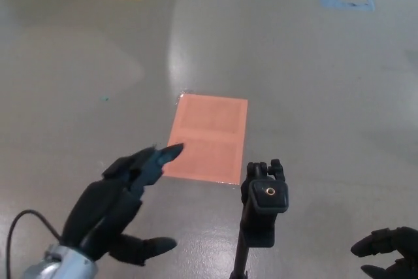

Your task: The robot uses its left hand to grab the top of a phone stand kept on the floor and rotates it anti-clockwise

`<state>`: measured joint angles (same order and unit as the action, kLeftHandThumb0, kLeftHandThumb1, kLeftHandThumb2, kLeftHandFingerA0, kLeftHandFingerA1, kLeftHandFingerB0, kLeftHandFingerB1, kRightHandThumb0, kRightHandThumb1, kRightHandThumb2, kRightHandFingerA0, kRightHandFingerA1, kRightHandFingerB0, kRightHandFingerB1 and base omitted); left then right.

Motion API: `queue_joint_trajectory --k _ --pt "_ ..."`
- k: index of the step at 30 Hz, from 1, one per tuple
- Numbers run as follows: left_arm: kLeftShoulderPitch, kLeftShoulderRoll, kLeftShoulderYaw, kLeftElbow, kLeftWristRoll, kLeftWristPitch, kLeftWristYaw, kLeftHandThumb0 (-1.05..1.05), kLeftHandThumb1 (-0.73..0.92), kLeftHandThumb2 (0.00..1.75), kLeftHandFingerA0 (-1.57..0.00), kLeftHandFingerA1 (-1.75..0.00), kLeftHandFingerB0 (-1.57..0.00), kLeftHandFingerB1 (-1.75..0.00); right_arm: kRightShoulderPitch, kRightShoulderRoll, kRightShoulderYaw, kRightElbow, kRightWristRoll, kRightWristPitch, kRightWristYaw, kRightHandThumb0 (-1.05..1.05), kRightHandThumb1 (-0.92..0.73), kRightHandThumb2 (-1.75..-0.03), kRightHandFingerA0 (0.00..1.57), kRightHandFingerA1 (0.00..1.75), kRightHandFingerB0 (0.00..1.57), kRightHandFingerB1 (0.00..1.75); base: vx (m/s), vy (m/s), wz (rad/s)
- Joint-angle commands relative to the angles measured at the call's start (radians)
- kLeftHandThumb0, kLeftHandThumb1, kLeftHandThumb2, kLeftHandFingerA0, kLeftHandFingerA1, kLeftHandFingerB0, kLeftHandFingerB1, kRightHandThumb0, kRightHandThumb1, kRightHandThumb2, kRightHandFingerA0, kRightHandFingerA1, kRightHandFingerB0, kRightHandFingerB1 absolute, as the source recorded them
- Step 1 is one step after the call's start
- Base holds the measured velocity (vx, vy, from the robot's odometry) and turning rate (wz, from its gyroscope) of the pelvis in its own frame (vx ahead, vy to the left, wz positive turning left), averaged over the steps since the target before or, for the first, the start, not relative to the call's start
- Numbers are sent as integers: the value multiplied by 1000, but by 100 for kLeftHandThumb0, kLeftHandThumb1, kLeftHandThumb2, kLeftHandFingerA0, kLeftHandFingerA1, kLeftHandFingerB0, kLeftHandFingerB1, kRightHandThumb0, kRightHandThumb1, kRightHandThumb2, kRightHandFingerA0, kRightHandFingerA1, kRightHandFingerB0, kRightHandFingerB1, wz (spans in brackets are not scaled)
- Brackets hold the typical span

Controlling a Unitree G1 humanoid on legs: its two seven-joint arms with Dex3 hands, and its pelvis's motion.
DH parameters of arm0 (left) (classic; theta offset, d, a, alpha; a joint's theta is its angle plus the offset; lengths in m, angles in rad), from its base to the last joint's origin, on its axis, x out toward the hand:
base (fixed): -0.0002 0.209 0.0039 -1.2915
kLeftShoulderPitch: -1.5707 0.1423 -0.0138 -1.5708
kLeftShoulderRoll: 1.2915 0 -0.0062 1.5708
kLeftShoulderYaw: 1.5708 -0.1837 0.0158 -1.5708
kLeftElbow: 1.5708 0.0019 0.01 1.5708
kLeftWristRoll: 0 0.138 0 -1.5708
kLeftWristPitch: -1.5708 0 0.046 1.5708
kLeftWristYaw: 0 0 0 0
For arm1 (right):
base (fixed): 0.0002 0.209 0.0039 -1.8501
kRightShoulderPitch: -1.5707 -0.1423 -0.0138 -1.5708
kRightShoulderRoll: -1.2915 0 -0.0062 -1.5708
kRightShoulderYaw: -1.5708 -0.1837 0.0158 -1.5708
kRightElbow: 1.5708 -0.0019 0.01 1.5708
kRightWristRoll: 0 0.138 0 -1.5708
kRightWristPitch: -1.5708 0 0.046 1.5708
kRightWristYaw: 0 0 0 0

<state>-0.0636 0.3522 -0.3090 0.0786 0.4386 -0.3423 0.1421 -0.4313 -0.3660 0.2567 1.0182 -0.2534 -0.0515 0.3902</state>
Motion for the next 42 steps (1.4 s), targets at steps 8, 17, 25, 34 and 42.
queue_joint_trajectory --k 8,17,25,34,42 --pt "71 -7 13 -497 187 -240 88 -1 36 66 -3 -15 -4 -43 -11 -36 4 30 -18 -21 43 -48 -75 -62 52 39 38 34 0 0 0" --pt "62 -31 -9 -547 188 -207 29 -16 24 69 0 -39 -4 -49 -14 -37 1 36 -24 -30 48 -53 -63 -87 46 52 36 47 0 0 0" --pt "44 -46 -18 -512 193 -236 20 -21 23 68 0 -39 -5 -48 -14 -38 0 33 -25 -35 53 -53 -63 -88 46 52 34 47 0 0 0" --pt "-6 -59 -39 -430 211 -224 -5 -26 24 68 -3 -39 -3 -47 -17 -39 9 34 -38 -34 51 -53 -64 -88 45 52 33 47 0 0 0" --pt "-59 -60 -48 -391 272 -219 -20 -15 25 81 -11 -53 -13 -52 -20 -43 11 30 -42 -38 59 -54 -64 -89 45 52 34 47 0 0 0"
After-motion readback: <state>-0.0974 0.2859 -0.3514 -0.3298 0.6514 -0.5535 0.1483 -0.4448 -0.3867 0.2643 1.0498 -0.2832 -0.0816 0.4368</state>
